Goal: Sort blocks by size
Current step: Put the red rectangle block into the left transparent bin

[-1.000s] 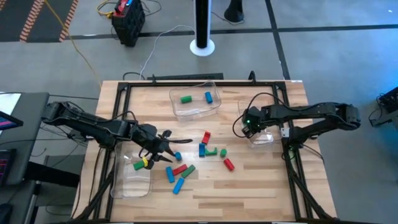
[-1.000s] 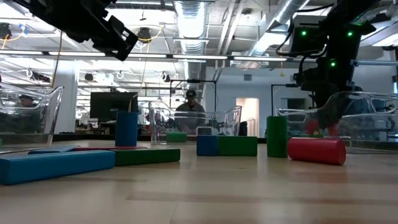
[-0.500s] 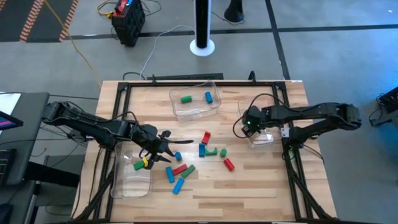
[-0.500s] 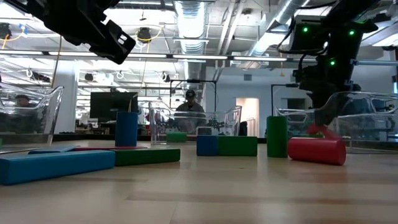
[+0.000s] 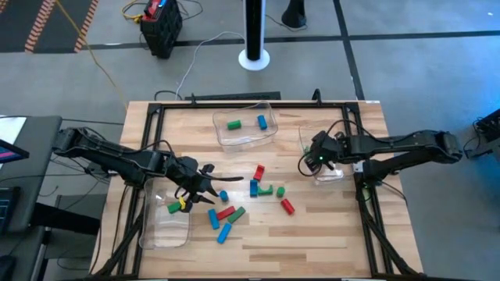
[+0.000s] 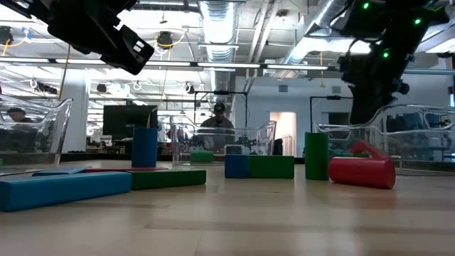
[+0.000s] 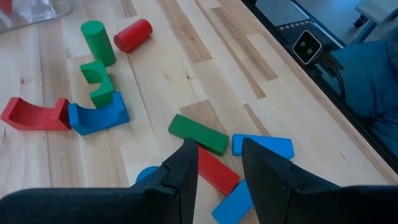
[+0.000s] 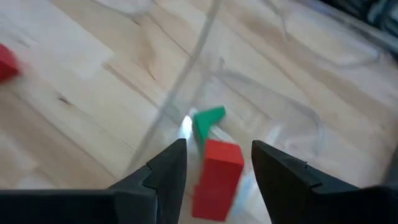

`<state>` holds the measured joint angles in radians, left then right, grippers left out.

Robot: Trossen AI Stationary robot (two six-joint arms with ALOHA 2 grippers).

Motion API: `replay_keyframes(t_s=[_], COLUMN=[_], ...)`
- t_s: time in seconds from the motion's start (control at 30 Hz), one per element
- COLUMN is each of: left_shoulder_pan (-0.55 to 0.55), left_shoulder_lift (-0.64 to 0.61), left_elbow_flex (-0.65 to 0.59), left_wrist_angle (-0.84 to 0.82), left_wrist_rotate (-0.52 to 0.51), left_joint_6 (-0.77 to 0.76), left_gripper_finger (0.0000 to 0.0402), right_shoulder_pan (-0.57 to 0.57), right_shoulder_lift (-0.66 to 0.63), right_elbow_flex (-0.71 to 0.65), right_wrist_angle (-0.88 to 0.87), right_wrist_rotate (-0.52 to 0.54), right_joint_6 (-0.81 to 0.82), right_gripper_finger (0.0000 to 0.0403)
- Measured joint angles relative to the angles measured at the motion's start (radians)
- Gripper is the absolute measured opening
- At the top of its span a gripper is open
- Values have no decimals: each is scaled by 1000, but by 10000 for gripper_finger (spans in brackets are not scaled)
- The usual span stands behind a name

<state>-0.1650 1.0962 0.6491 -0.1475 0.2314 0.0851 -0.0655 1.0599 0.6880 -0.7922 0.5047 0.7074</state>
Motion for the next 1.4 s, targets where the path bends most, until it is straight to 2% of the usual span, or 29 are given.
replay_keyframes(t_s=[0.17, 0.63, 0.9, 1.23, 1.4], left_shoulder_pan=[0, -65, -90, -109, -130], left_shoulder_lift=[1, 2, 19, 189, 285], left_elbow_flex=[0, 0, 1, 77, 147], left_wrist_angle=[6, 4, 52, 20, -33], left_wrist_rotate=[0, 2, -2, -14, -40], left_joint_6=[-18, -11, -10, 15, 36], left_gripper_finger=[119, 119, 119, 120, 147], right_shoulder_pan=[55, 208, 286, 336, 354], right_shoulder_lift=[-33, -41, 13, 112, 139], right_elbow_flex=[0, 0, 1, 1, 1], right_wrist_angle=[72, 434, 567, 653, 676], right_wrist_rotate=[31, 27, 19, 16, 16], right_joint_6=[-45, -286, -350, -353, -353], right_gripper_finger=[209, 207, 207, 207, 207])
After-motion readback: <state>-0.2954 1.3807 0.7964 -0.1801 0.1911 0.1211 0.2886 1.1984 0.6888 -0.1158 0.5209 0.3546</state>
